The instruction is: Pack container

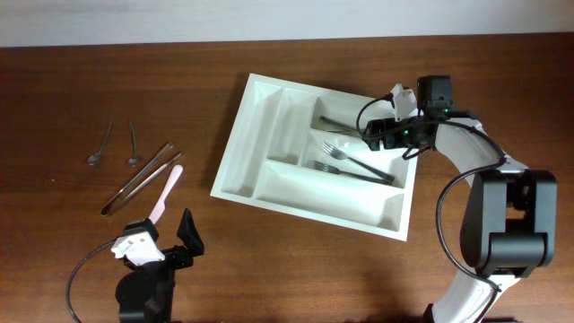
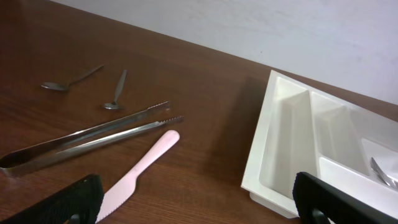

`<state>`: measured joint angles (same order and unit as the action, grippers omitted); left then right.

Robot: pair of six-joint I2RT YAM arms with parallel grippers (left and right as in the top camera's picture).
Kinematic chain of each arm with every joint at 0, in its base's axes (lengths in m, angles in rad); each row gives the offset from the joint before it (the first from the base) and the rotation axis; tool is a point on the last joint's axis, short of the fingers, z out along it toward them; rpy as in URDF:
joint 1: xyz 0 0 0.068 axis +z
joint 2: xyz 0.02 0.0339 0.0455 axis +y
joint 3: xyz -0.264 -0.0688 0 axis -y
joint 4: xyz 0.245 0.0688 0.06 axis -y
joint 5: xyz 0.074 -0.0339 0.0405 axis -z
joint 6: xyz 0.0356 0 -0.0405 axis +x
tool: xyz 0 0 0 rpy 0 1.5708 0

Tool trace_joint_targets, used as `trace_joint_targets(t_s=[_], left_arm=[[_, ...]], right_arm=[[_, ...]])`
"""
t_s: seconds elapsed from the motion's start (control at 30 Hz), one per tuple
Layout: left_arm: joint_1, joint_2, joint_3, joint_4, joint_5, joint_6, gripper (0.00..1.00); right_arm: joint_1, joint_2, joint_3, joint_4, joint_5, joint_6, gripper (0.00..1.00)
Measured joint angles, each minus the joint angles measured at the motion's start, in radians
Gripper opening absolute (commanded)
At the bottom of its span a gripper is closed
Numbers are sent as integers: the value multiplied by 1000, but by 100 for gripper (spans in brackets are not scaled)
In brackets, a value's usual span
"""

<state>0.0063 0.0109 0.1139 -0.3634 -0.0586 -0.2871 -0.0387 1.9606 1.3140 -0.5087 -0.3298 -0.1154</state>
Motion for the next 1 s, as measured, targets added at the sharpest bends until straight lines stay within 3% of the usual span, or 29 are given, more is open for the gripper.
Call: trace_joint_targets(t_s=[0.23,0.4,0.5,0.77,1.0], left_arm=[[0,0,0,0,0,0,99],[0,0,0,0,0,0,99],[0,0,0,0,0,0,99],[0,0,0,0,0,0,99],[0,0,0,0,0,0,99]], right_arm=[[-1,8,240,-143,-1,-1,99],[21,8,495,-404,-61,-84,99],[113,8,588,-549,-83,-175,99],[368,8,608,-600,-71,-240,99],[376,8,609,-626,-61,-227,99]])
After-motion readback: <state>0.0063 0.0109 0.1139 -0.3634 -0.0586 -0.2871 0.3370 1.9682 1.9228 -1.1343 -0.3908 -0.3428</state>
